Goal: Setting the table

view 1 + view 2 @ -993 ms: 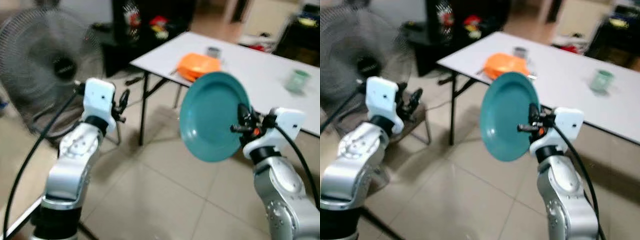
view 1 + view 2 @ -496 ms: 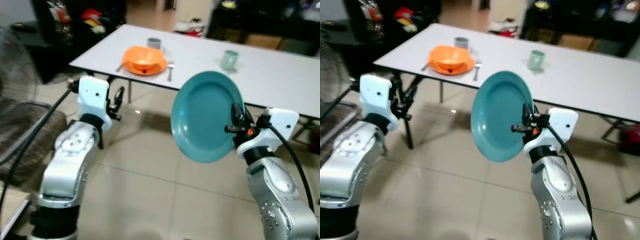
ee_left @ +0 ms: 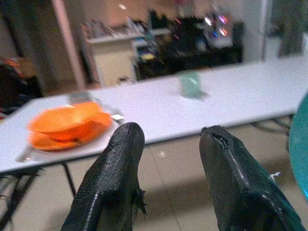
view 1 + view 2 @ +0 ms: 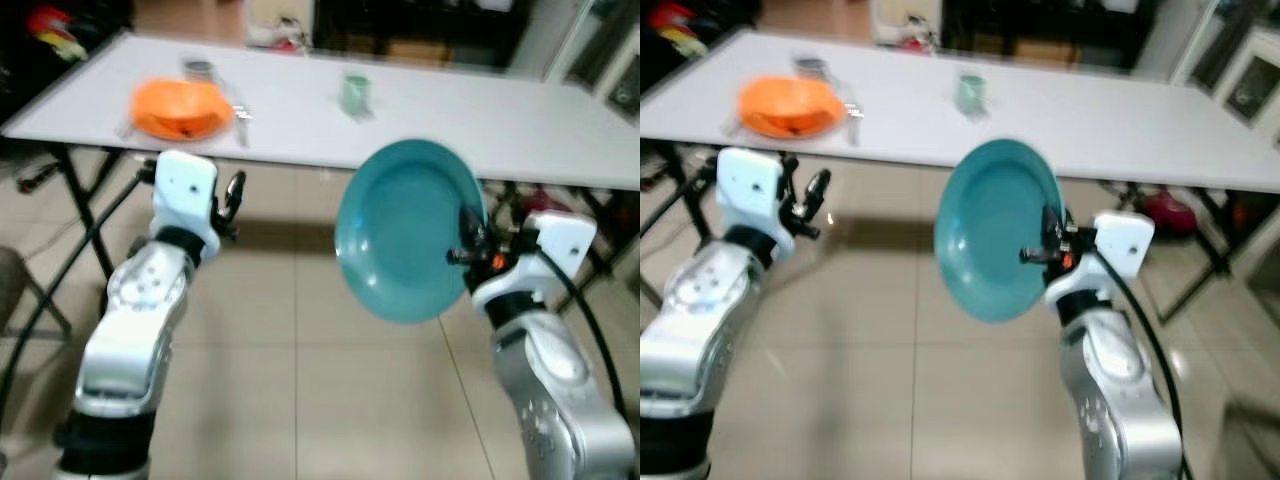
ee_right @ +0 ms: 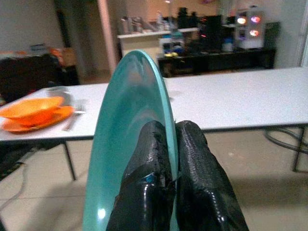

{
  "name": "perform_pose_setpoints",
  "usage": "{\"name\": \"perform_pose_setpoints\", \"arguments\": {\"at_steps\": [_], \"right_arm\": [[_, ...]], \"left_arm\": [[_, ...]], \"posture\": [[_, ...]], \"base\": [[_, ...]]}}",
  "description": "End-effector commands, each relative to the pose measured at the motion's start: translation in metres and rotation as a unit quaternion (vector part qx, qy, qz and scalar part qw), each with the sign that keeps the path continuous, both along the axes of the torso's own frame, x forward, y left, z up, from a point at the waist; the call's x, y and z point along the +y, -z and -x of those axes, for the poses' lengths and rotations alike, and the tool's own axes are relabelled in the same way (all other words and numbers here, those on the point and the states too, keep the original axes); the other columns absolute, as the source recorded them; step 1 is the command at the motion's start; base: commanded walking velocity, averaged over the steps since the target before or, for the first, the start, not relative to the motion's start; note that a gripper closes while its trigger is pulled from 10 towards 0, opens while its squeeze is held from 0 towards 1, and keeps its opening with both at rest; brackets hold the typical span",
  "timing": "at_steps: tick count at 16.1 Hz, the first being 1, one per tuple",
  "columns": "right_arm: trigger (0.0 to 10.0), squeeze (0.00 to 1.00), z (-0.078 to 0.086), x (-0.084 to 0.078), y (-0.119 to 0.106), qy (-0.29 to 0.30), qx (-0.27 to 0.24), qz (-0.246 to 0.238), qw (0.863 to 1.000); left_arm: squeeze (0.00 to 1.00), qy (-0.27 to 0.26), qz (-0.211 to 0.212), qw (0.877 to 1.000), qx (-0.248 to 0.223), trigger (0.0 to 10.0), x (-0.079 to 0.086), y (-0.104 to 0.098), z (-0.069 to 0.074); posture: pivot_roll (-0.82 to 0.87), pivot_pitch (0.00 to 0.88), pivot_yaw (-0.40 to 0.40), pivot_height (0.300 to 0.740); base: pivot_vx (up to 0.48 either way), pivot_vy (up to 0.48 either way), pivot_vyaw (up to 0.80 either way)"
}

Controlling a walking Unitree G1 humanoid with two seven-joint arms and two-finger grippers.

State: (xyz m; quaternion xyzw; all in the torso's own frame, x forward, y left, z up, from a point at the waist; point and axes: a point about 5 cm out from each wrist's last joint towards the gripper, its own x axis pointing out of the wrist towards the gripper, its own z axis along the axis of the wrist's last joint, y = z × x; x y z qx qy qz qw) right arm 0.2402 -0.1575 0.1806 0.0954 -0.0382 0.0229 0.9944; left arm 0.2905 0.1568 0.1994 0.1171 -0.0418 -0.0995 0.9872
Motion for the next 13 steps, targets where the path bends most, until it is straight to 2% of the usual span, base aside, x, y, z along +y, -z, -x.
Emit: {"name": "perform_pose_setpoints", "arguments": {"at_steps": [1,6,10,13], "right_arm": [[10.0,0.00,0.000,-0.003,-0.004,0.005,-0.009,-0.004,1.000],[10.0,0.00,-0.008,-0.007,-0.001,0.007,0.010,-0.006,1.000],[10.0,0.00,-0.012,-0.018,-0.002,0.048,0.001,-0.021,0.999],[10.0,0.00,-0.013,-0.026,-0.004,0.065,-0.005,-0.025,0.998]], "left_arm": [[0.00,0.001,-0.005,1.000,0.006,10.0,0.001,0.003,0.001],[0.00,-0.002,0.032,0.999,0.017,10.0,0.004,0.012,0.004],[0.00,0.000,0.027,0.999,0.024,10.0,0.006,0.018,0.007],[0.00,0.000,0.025,0.999,0.024,10.0,0.008,0.020,0.009]], "posture": [[0.07,0.000,-0.057,0.740],[0.07,0.000,-0.057,0.740],[0.06,0.000,-0.057,0.740],[0.06,0.000,-0.057,0.740]], "base": [[0.000,0.000,0.00],[0.000,0.000,0.00],[0.265,0.000,-0.71],[0.270,0.000,0.00]]}}
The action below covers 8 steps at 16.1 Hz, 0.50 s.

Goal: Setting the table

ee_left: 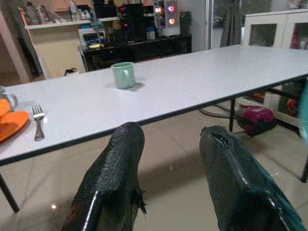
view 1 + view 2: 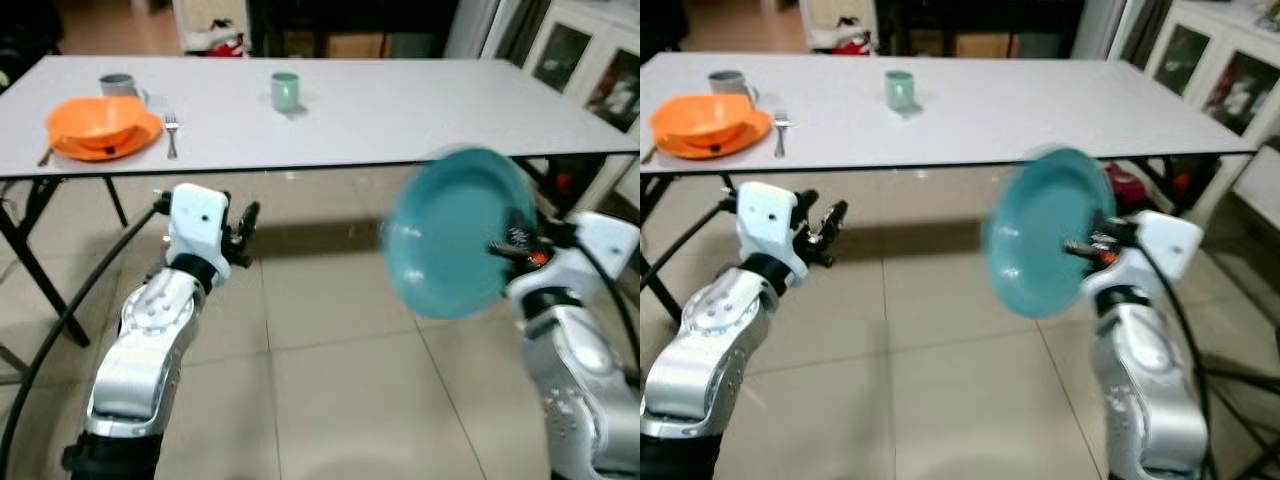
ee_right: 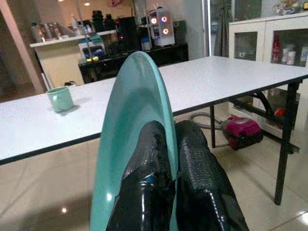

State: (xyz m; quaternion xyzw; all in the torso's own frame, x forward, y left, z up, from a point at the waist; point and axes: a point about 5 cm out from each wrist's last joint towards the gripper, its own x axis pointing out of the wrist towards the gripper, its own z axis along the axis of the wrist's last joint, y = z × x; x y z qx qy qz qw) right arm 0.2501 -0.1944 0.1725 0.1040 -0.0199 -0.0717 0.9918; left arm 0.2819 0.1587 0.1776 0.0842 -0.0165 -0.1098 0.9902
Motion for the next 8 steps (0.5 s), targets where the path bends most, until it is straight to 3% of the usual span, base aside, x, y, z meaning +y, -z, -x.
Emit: {"name": "perform_pose_setpoints", "arguments": {"at_steps": [1,5,8], "right_arm": [[10.0,0.00,-0.0042,0.0099,-0.0134,-0.024,-0.038,-0.012,0.999],[10.0,0.00,-0.0070,0.0051,-0.0185,-0.021,-0.050,0.006,0.999],[10.0,0.00,-0.0076,0.0052,-0.0183,-0.031,-0.049,-0.007,0.998]], "left_arm": [[0.00,-0.009,-0.006,1.000,-0.007,10.0,0.0061,-0.0025,0.0000],[0.00,-0.010,-0.007,1.000,-0.010,10.0,0.0044,-0.0022,0.0001],[0.00,-0.012,-0.006,1.000,-0.013,10.0,0.0044,-0.0034,-0.0007]], "posture": [[0.06,0.000,-0.057,0.740],[0.06,0.000,-0.061,0.740],[0.06,0.000,-0.061,0.740]], "base": [[0.270,0.000,0.00],[0.274,0.000,0.00],[0.271,0.000,0.00]]}}
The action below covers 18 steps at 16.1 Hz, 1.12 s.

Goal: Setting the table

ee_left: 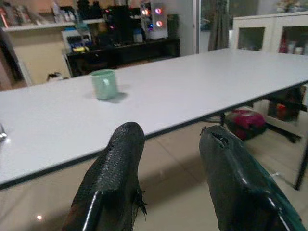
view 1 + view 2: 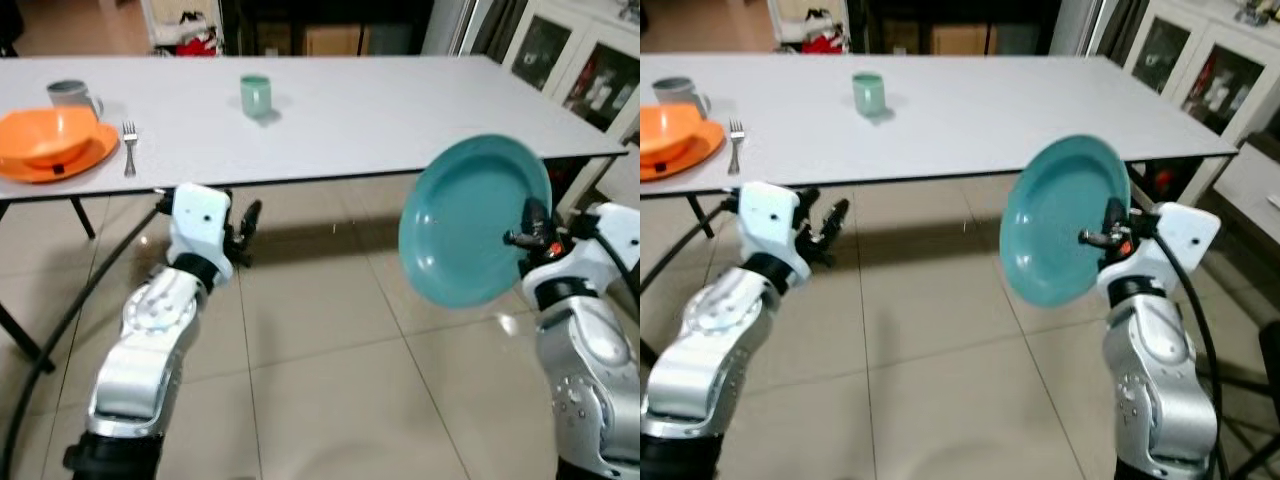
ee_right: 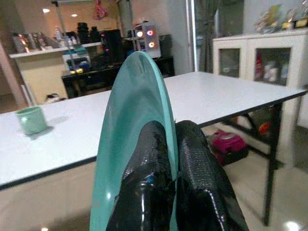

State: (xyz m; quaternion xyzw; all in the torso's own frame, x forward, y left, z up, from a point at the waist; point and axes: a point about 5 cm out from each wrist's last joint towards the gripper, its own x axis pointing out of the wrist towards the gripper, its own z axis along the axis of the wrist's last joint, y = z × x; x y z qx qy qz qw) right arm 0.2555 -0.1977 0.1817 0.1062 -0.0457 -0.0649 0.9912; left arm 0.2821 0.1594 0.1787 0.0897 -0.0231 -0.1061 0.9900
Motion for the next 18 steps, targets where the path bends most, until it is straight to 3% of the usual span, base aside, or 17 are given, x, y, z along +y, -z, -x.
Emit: {"name": "perform_pose_setpoints", "arguments": {"at_steps": [1,13,16,18], "right_arm": [[10.0,0.00,-0.002,0.009,-0.009,-0.030,-0.022,-0.009,0.999],[10.0,0.00,-0.002,0.021,0.000,-0.074,-0.007,0.008,0.997],[10.0,0.00,-0.001,0.023,0.001,-0.081,-0.002,0.034,0.996],[10.0,0.00,0.000,0.024,0.002,-0.084,0.000,0.043,0.996]], "left_arm": [[0.00,-0.010,0.000,1.000,-0.006,10.0,0.004,-0.002,-0.001],[0.00,-0.020,0.003,1.000,-0.017,10.0,0.004,-0.007,-0.003],[0.00,-0.015,0.005,1.000,-0.018,10.0,0.001,-0.008,-0.005],[0.00,-0.014,0.006,1.000,-0.019,10.0,-0.001,-0.008,-0.006]], "posture": [[0.06,0.000,-0.061,0.740],[0.07,0.000,-0.067,0.740],[0.07,0.000,-0.067,0.740],[0.07,0.000,-0.069,0.740]], "base": [[0.274,0.000,0.00],[0.283,0.000,0.00],[0.281,0.000,0.00],[0.283,0.000,0.73]]}}
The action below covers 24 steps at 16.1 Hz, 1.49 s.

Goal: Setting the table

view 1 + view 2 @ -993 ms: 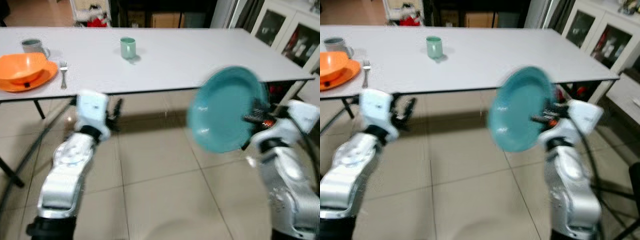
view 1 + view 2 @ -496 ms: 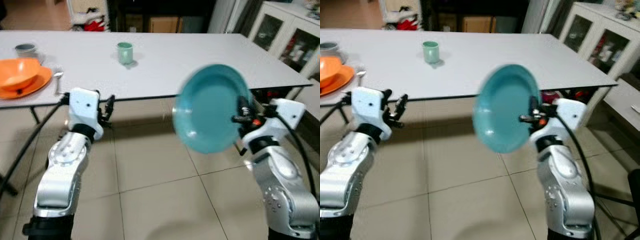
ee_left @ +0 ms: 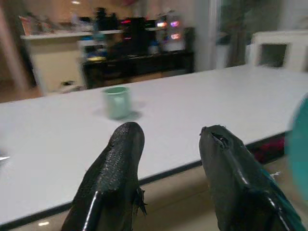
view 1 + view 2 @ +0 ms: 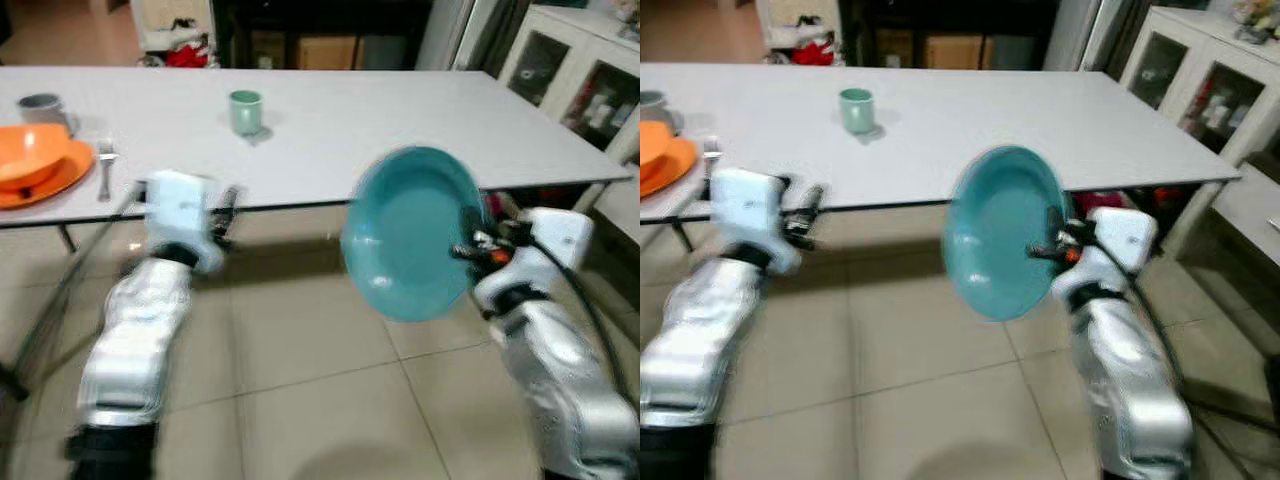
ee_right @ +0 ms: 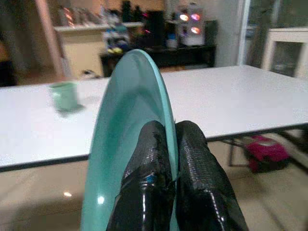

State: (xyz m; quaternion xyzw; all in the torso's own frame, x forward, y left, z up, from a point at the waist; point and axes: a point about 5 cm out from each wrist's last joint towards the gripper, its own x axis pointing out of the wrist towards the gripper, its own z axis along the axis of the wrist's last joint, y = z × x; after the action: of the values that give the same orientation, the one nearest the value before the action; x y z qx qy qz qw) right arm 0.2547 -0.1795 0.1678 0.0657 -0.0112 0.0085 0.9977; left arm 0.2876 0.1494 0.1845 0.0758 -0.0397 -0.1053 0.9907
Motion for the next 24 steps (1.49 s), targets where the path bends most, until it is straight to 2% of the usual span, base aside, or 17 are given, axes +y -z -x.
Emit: {"name": "perform_pose_setpoints", "arguments": {"at_steps": [1,10,24], "right_arm": [[10.0,0.00,-0.0011,0.0053,-0.0124,-0.009,-0.029,0.001,1.000],[10.0,0.00,-0.0011,0.0017,-0.0147,-0.004,-0.032,-0.017,0.999],[10.0,0.00,-0.0029,0.0015,-0.0164,-0.008,-0.032,-0.016,0.999]], "left_arm": [[0.00,-0.014,-0.008,1.000,-0.003,10.0,0.0080,-0.0018,-0.0001],[0.00,-0.012,-0.004,1.000,-0.001,10.0,0.0061,-0.0006,0.0002],[0.00,-0.010,-0.003,1.000,-0.004,10.0,0.0053,-0.0017,-0.0008]], "posture": [[0.07,0.000,-0.069,0.740],[0.06,0.000,-0.075,0.740],[0.07,0.000,-0.078,0.740]], "base": [[0.285,0.000,0.80],[0.283,0.000,0.07],[0.286,0.000,0.00]]}}
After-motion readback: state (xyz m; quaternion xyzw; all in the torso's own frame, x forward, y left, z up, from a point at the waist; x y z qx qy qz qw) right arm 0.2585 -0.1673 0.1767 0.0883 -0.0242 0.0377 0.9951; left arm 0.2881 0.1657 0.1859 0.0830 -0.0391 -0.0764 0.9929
